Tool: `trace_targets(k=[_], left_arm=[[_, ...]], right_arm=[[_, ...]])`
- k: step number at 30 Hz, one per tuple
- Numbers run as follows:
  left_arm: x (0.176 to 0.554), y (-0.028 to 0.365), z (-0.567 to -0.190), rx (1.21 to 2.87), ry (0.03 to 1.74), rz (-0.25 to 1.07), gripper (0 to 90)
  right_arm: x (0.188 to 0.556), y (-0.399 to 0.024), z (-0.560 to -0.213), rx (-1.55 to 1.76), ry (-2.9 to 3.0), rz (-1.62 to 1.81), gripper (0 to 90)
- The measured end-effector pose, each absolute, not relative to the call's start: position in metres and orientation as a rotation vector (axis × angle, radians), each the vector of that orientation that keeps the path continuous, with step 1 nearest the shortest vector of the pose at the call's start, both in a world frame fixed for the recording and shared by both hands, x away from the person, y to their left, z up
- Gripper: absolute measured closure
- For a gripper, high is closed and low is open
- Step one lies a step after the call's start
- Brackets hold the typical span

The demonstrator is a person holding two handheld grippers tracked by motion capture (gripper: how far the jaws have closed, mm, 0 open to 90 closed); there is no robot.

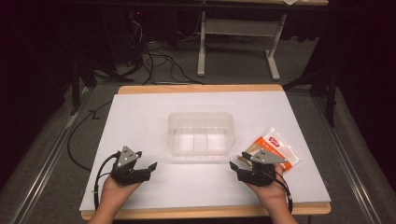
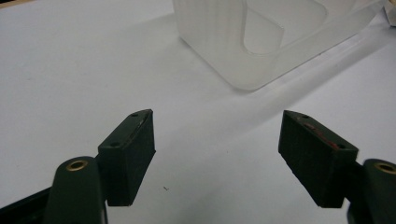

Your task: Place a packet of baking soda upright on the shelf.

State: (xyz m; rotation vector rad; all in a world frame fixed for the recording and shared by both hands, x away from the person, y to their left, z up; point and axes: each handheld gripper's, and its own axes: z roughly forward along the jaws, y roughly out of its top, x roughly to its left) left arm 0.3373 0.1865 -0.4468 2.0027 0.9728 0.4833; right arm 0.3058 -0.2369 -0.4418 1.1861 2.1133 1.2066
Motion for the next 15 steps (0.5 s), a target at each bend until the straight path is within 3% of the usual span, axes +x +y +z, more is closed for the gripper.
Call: trace_targets(k=[15], left_arm=[[0.337, 0.185, -0.448, 2.013, 0.968, 0.476, 28.0]], right_arm=[[0.313, -0.273, -0.435, 1.28, 2.032, 1.187, 31.0]])
